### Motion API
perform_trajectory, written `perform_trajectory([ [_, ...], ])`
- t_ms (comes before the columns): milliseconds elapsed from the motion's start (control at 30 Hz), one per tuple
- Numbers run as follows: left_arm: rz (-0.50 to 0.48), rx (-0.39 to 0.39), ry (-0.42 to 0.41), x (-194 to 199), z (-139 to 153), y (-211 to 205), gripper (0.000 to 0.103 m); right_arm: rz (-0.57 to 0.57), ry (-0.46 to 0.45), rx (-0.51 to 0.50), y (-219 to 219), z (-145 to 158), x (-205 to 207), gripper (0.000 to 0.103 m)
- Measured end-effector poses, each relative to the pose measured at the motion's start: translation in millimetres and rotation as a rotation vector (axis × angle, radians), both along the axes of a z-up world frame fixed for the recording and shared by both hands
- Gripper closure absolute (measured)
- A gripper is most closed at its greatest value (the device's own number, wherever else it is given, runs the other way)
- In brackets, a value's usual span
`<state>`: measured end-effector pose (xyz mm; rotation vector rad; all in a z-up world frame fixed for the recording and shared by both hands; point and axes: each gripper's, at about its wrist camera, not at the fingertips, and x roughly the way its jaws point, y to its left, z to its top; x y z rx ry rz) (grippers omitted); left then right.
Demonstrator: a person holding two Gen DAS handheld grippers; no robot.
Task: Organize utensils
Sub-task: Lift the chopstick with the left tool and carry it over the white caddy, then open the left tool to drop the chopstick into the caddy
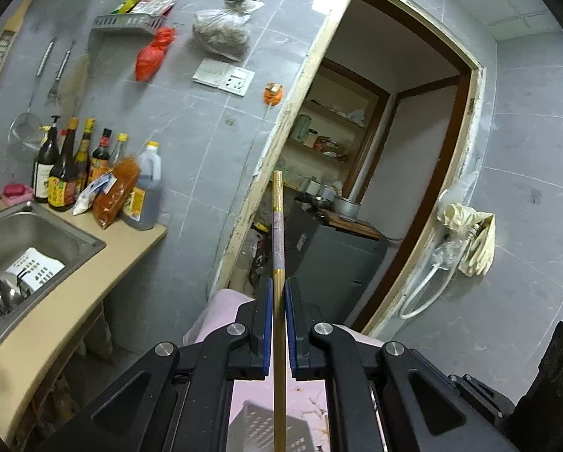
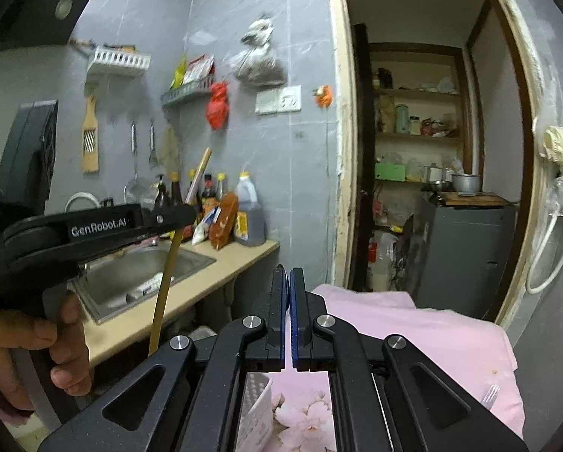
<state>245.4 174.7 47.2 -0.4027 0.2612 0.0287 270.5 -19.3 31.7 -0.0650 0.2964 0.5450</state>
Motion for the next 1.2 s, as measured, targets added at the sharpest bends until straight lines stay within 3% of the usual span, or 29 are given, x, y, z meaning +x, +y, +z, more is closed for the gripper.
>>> perform_trajectory([
  [500,0.040,0.058,0.031,-13.2,-32.1,-10.5,0.096,0.031,0.053,-0.077,5.9,-33.3,-8.6,0.101],
  [900,0.035,0.118,-0.004,-23.6,-26.0,-14.9,0.096,0.050,0.068,-0.098,7.7,-46.8,-11.2,0.101],
  [1200,-0.006,0.120,0.041,-21.4,-29.4,-16.8,0.096,0.086,0.100,-0.082,4.4,-46.9,-9.6,0.100],
])
